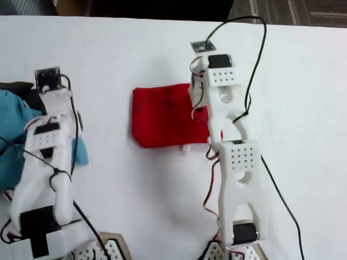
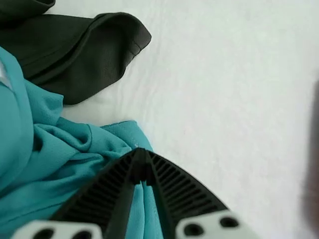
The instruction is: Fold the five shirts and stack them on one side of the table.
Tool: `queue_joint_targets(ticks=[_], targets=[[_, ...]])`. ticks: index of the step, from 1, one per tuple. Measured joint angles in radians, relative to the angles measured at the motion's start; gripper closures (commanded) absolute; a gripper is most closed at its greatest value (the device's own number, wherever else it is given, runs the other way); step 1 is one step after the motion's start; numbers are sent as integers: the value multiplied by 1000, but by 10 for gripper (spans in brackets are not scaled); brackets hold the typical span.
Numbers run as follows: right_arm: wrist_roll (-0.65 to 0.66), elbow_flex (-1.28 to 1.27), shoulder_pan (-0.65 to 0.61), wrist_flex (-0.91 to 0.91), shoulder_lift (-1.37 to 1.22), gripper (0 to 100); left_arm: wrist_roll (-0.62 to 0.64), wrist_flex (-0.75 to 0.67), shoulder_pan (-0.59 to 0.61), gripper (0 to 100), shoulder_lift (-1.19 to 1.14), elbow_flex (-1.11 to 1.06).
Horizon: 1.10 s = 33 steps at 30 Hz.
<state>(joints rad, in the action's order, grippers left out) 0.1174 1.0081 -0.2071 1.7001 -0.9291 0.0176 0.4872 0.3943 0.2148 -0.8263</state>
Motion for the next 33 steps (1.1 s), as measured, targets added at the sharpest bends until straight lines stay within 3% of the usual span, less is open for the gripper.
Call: queue_joint_targets(ticks=[13,30,33], targets=[[-2,-133,-117,-20,118,673,0,-43,0,975,2,-32],[-8,-242,-28,-150,3,674,0,-43,0,975,2,-32],[-8,-242,-31,-140,-18,734,0,-43,0,975,2,-32]])
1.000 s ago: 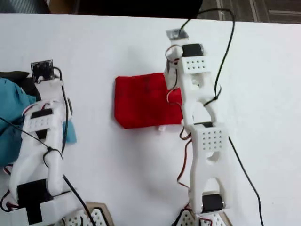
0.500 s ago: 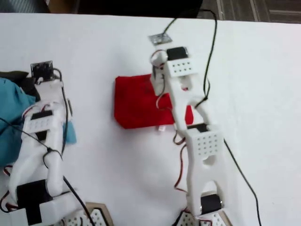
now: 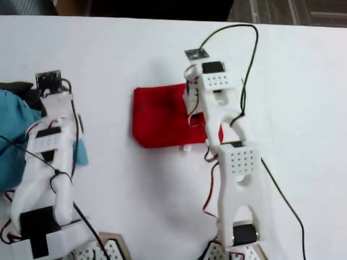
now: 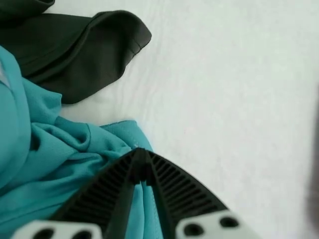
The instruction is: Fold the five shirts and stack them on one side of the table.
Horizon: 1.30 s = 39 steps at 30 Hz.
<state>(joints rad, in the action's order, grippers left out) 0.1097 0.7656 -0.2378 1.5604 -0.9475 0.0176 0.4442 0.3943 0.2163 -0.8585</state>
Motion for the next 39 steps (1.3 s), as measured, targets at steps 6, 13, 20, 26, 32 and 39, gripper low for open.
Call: queue_joint_targets(ticks=[6,13,20,26,32,39], targets=[[0,2,-15,46,-14,960,0,0,0,975,0,0],[34,2,-5,84,-14,978,0,0,0,975,0,0],[196,0,123,89,-14,978,0,0,0,975,0,0],[416,84,364,103,-32,978,0,0,0,975,0,0],[519,252,535,103,-52,978,0,0,0,975,0,0],[605,365,552,68,-52,978,0,0,0,975,0,0]])
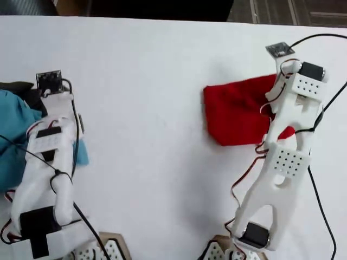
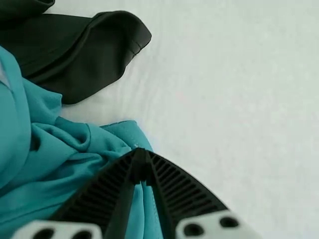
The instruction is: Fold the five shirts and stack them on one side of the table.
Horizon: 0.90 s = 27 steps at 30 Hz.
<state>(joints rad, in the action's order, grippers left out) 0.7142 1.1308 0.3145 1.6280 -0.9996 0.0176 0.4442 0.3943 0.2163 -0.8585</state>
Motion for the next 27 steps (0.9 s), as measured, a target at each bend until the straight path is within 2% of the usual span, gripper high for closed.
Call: queue_joint_targets(ticks=[7,14,27], targets=[[2,3,64,-38,0,978,0,0,0,975,0,-9],[-51,8,170,-91,-15,978,0,0,0,975,2,-9],[-51,15,176,-183,-46,979,0,0,0,975,2,-12]])
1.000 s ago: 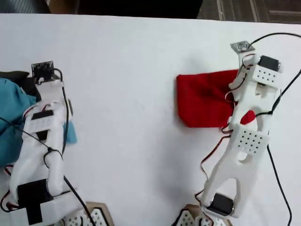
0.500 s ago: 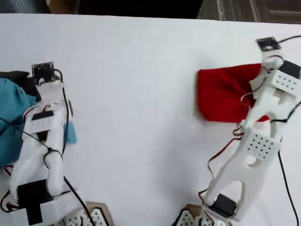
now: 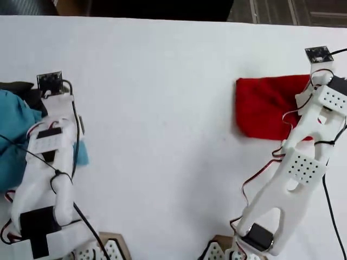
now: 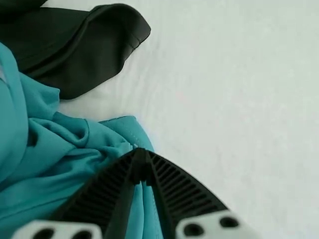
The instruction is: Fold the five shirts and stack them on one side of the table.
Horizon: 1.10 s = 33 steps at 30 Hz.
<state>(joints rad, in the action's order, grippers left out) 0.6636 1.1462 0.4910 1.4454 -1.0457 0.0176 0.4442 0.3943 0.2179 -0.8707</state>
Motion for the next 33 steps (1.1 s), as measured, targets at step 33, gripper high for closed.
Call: queue_joint_targets(ticks=[33], targets=[[-6,2,44,-34,-25,913,0,0,0,975,0,0]])
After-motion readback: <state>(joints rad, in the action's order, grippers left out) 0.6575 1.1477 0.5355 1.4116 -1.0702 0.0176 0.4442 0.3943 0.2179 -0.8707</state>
